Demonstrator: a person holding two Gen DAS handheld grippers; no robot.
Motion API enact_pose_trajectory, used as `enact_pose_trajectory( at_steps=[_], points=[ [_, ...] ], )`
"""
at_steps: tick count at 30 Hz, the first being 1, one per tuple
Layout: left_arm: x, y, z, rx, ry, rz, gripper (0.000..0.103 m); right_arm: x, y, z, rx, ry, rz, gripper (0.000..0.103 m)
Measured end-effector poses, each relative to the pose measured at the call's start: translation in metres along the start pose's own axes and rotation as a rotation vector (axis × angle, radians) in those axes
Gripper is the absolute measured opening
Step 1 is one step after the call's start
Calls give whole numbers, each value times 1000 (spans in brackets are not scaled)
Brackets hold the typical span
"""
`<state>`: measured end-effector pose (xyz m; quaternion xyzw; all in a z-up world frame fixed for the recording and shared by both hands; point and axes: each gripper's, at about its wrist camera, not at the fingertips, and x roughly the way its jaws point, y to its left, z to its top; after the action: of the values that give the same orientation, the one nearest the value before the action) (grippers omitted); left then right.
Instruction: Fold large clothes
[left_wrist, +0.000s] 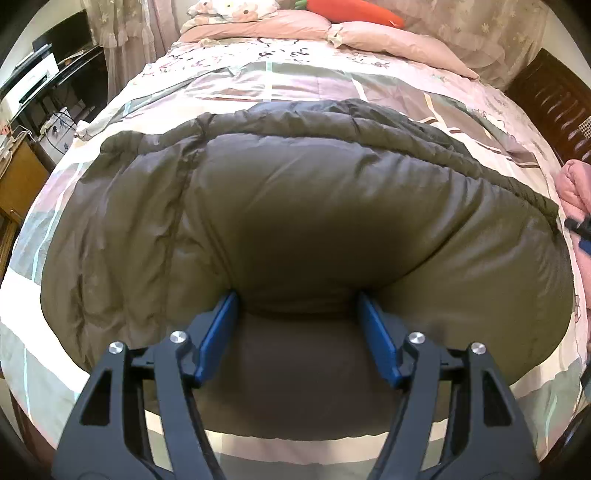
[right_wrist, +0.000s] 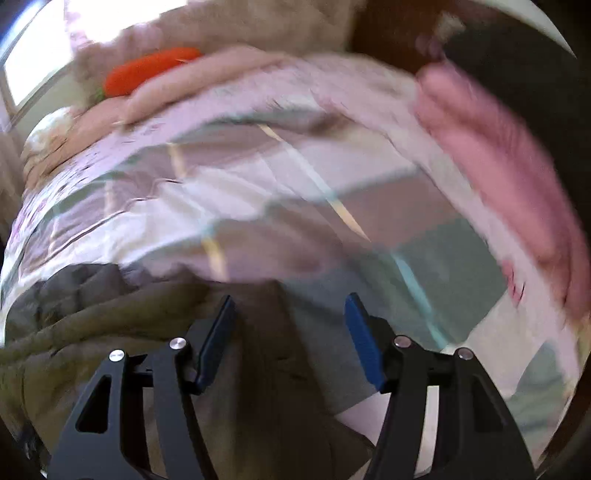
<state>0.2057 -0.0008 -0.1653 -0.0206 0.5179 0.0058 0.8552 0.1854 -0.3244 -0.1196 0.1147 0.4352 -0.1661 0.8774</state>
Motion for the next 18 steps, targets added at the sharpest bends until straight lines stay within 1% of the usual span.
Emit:
enact_pose_trajectory(
  at_steps=[1,2,3,4,5,6,7,8,9,11,12,14,16,17,18],
  points=[
    [0,0,0,-2,1,-1,69,-5,13,-2,-34,5,68,62],
    [0,0,0,-3,2,-2,69,-4,21,-3,-59,25,100,62],
    [0,1,0,-2,2,-3,69,2,25,-4,-67,48,81,61],
    [0,1,0,1,1,-4,69,10,21,-5,-59,54,24,61],
    [0,0,0,1,0,-2,69,20,12,-5,-33,66,-60,61],
    [-1,0,0,6,-2,0,69,28,1,-3,10,82,-111,61],
    [-1,-1,-1,10,-4,4,69,32,-21,-4,104,109,-147,62],
    [-2,-1,-1,19,-7,7,69,29,-37,-6,167,120,-129,62],
    [-2,-2,-2,33,-11,14,69,23,-44,-6,203,128,-87,62],
    [-2,-3,-3,48,-16,21,70,10,-38,-4,155,134,-32,62],
    [-1,-3,-3,49,-16,22,70,2,-31,-7,122,141,21,62],
    [-1,-3,-2,41,-12,20,71,-10,-15,-19,52,193,126,63],
    [-1,-4,-3,43,-13,23,71,-10,-2,-35,-24,265,198,66],
    [-1,-4,-3,47,-15,27,71,-6,-1,-45,-49,302,206,68],
    [-2,-4,-5,50,-15,27,71,-2,-4,-54,-65,326,182,69]
  ],
)
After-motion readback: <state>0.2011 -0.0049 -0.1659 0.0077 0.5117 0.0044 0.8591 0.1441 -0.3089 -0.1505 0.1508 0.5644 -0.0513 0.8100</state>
